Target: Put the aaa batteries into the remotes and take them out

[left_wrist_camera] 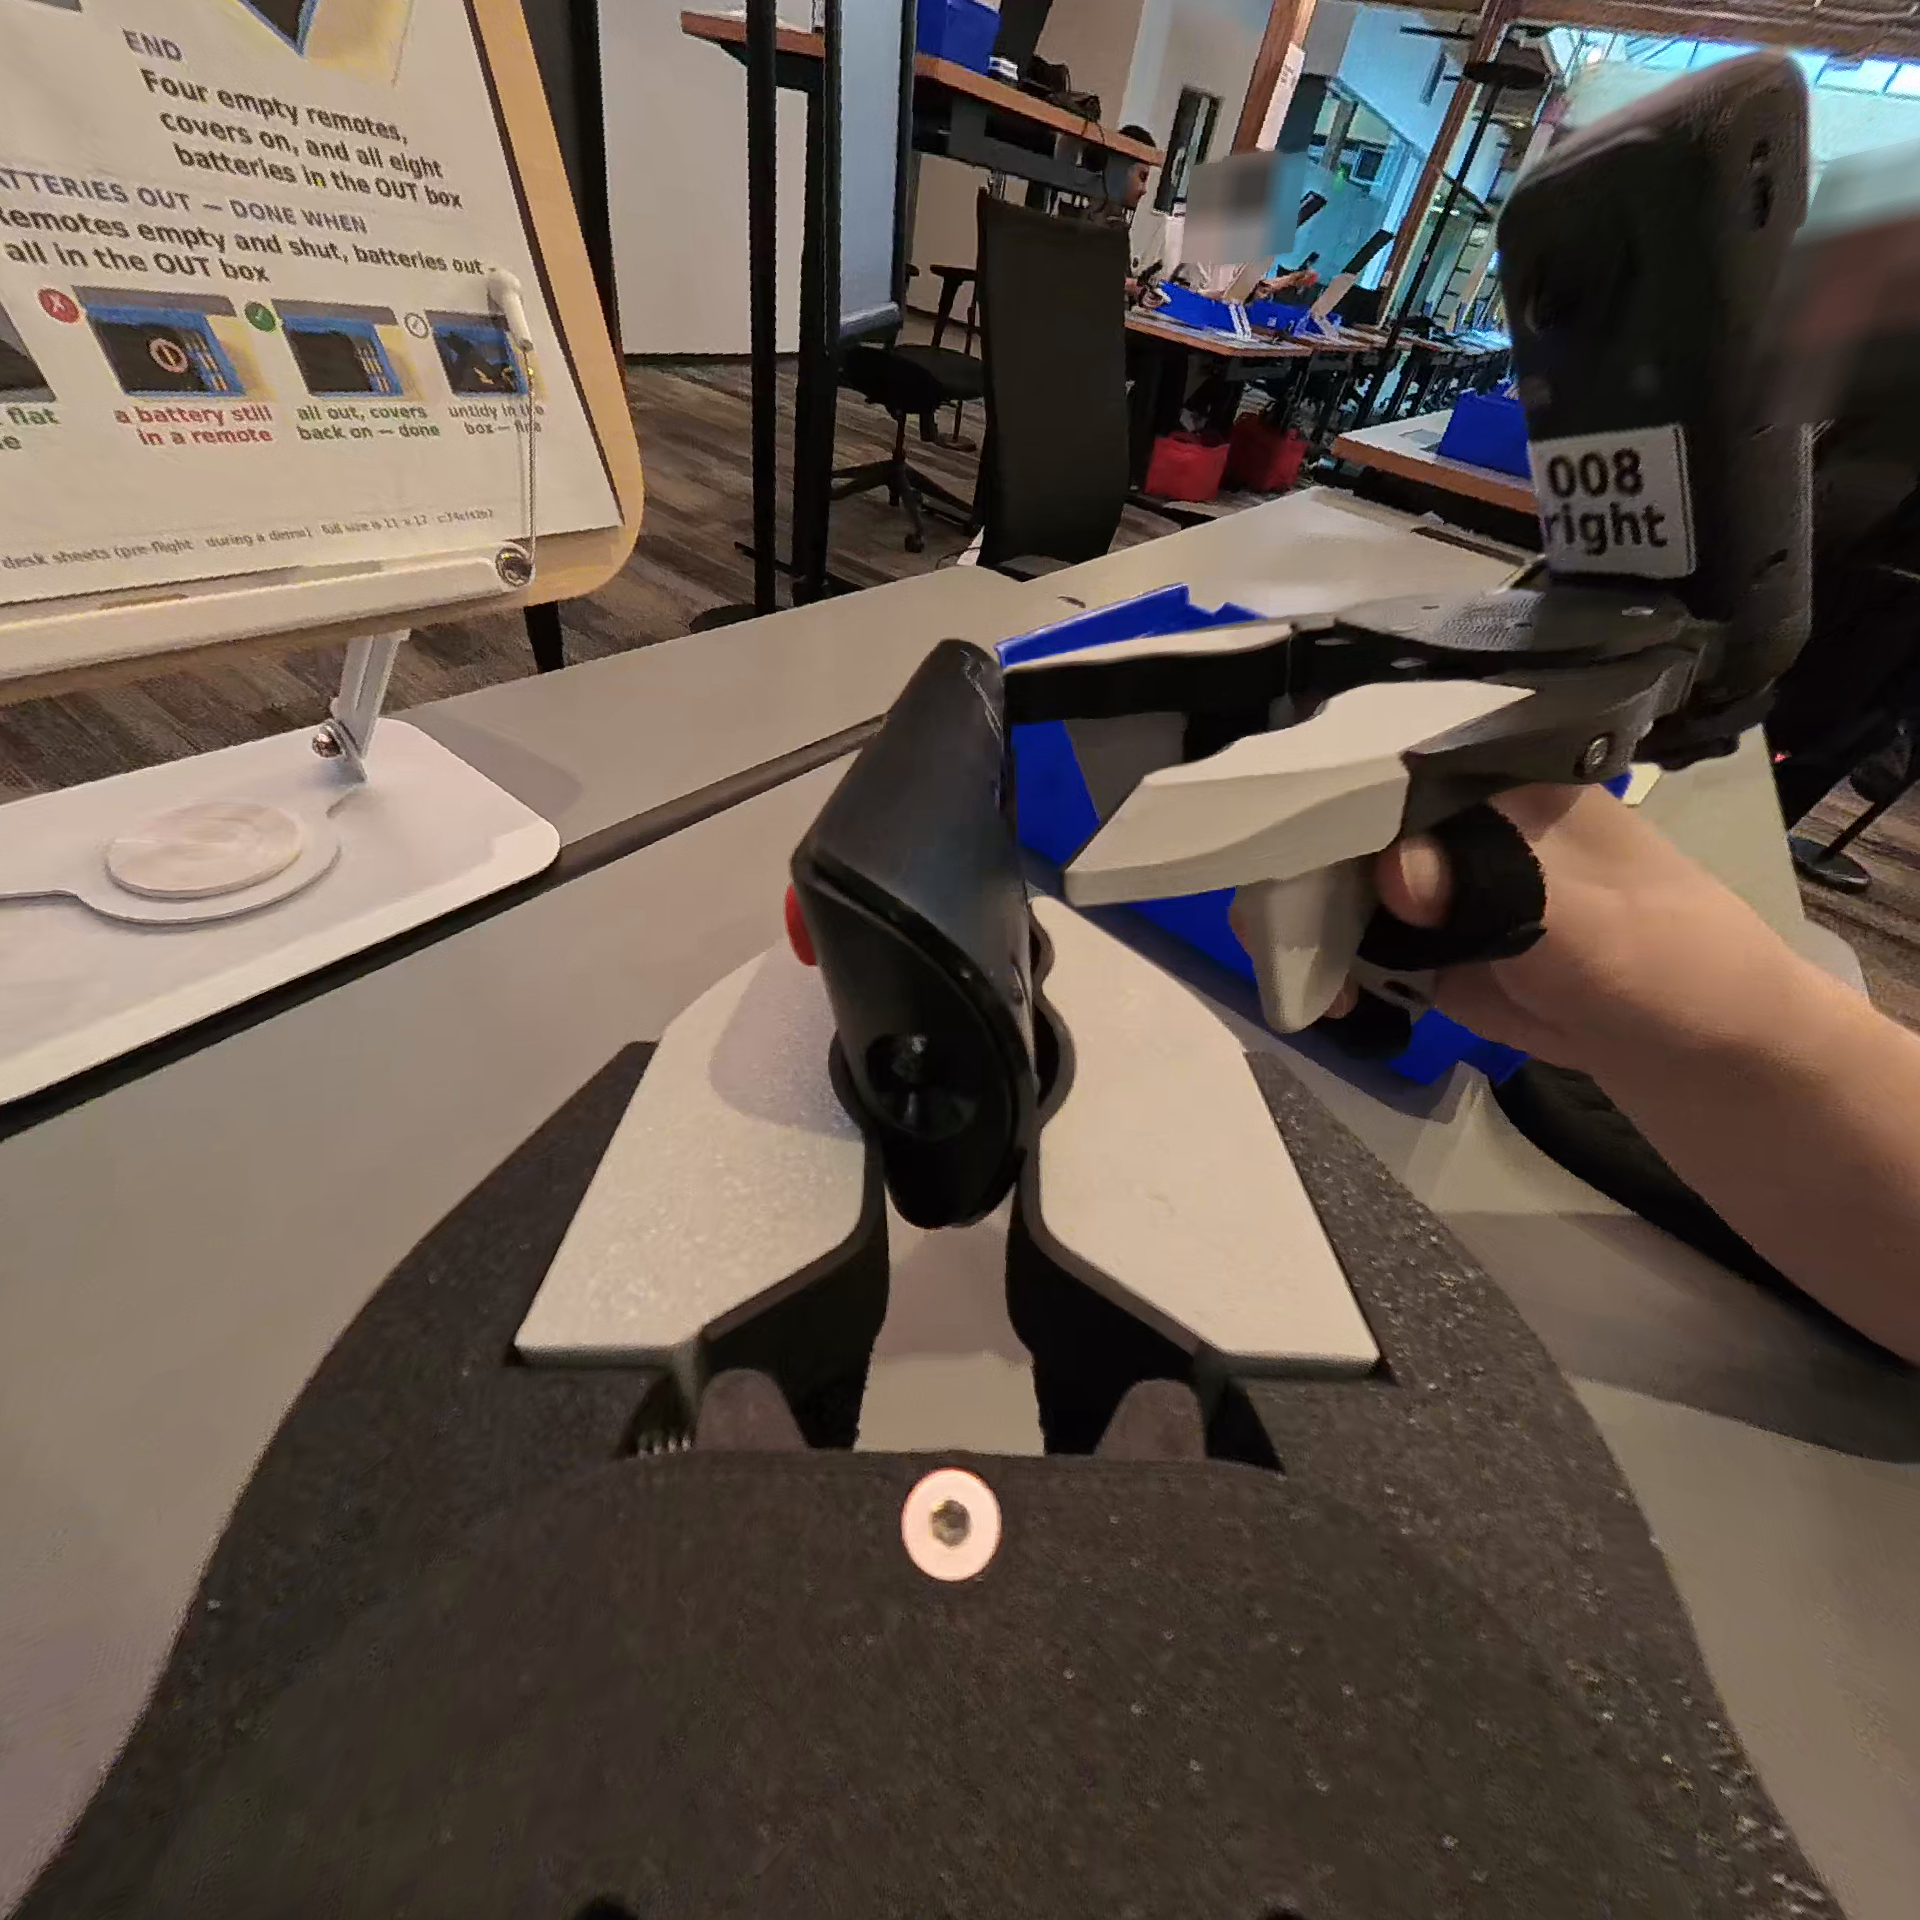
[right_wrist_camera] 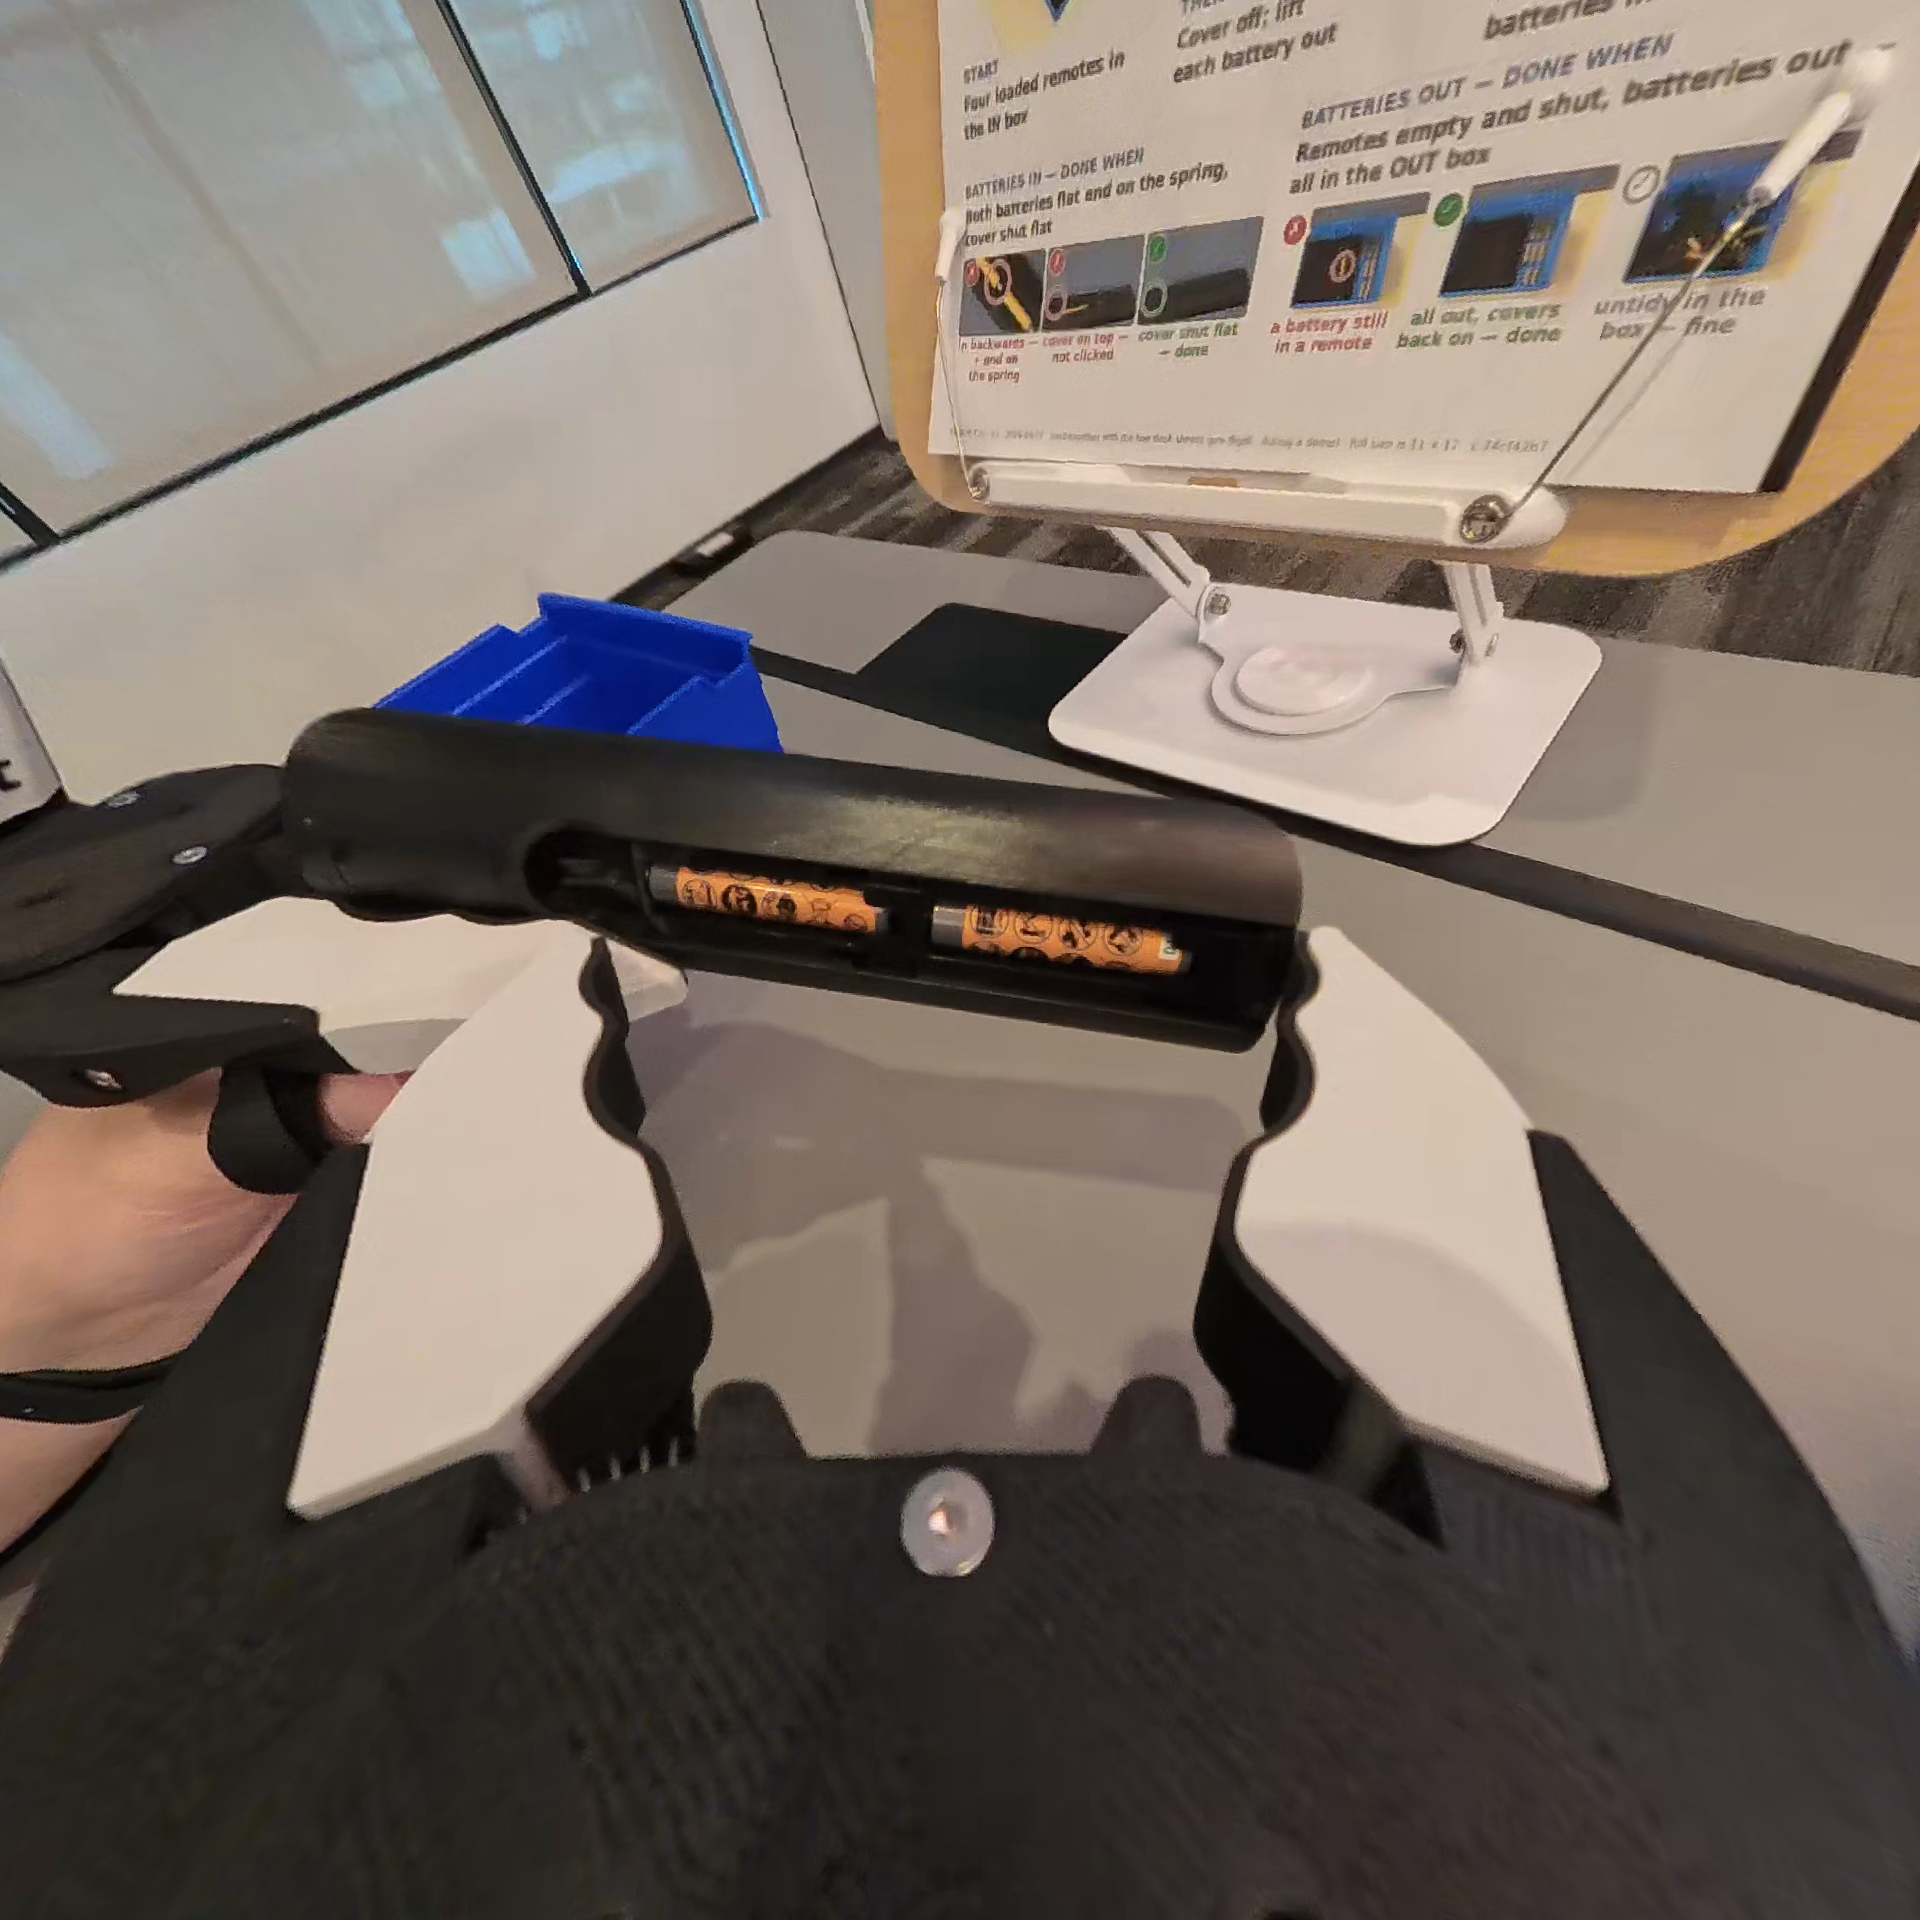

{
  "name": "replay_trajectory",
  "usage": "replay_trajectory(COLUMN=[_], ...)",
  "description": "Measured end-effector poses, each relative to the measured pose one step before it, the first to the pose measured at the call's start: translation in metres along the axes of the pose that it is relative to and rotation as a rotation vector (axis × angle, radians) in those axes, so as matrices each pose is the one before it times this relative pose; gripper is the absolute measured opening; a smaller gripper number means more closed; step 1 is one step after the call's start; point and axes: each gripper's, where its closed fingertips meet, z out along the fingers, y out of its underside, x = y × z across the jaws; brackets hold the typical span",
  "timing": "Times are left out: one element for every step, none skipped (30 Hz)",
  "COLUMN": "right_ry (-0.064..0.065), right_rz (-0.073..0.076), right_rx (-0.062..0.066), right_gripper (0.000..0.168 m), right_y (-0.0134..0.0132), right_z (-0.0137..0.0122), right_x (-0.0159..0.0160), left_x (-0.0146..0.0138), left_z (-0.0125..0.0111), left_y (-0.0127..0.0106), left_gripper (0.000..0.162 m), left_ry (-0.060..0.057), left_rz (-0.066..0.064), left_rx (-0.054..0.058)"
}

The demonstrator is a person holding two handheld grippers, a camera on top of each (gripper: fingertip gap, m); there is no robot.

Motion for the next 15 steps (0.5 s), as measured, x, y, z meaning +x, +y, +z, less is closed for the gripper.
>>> replay_trajectory(right_ry=[-0.0132,-0.0079,-0.0045,-0.0010,0.0066,0.0086,0.0064,0.0074,0.0064,0.0048,0.0062,0.0091,0.0108,0.0112,0.0079], right_rz=[0.0090,0.0062,0.0064,0.0012,-0.0063,-0.0058,-0.0054,-0.0083,-0.0068,-0.0052,-0.0077,-0.0128,-0.0177,-0.0180,-0.0133], right_rx=[0.0279,0.0211,0.0034,-0.0068,-0.0079,-0.0024,0.0057,0.0069,0.0069,0.0118,0.0138,0.0104,0.0071,0.0085,0.0121], right_gripper=[0.120,0.118,0.117,0.117,0.117,0.117,0.118,0.117,0.116,0.116,0.116,0.116,0.115,0.114,0.113], right_y=[-0.00210,-0.00201,-0.00060,0.00035,0.00051,0.00013,-0.00077,-0.00104,-0.00136,-0.00233,-0.00292,-0.00289,-0.00269,-0.00299,-0.00324], right_z=[-0.00114,-0.00169,-0.00097,-0.00043,-0.00011,-0.00018,-0.00047,-0.00070,-0.00121,-0.00159,-0.00190,-0.00204,-0.00212,-0.00221,-0.00227], right_x=[0.00016,0.00053,0.00030,0.00006,0.00058,0.00036,-0.00021,-0.00004,-0.00035,-0.00095,-0.00116,-0.00115,-0.00094,-0.00095,-0.00135], left_x=[-0.00013,0.00073,0.00085,0.00054,0.00082,0.00131,0.00097,0.00118,0.00142,0.00166,0.00194,0.00224,0.00214,0.00226,0.00231], left_z=[0.00015,0.00024,0.00044,0.00013,0.00029,0.00032,-0.00001,-0.00044,-0.00040,-0.00080,-0.00080,-0.00077,-0.00102,-0.00102,-0.00091], left_y=[-0.00040,-0.00008,0.00049,-0.00028,0.00002,0.00005,-0.00069,-0.00093,-0.00128,-0.00207,-0.00239,-0.00251,-0.00281,-0.00287,-0.00278], left_gripper=[0.022,0.022,0.022,0.022,0.022,0.022,0.022,0.022,0.022,0.022,0.022,0.022,0.022,0.022,0.022], left_ry=[0.0020,0.0062,0.0031,-0.0036,-0.0038,-0.0023,-0.0047,-0.0028,-0.0009,-0.0007,0.0002,0.0010,0.0004,0.0005,0.0005], left_rz=[-0.0059,-0.0024,0.0022,0.0064,0.0082,0.0080,0.0084,0.0092,0.0076,0.0075,0.0065,0.0109,0.0151,0.0123,0.0089], left_rx=[0.0090,0.0008,-0.0065,0.0009,0.0004,0.0003,0.0060,0.0042,0.0024,0.0063,0.0088,0.0091,0.0101,0.0109,0.0104])
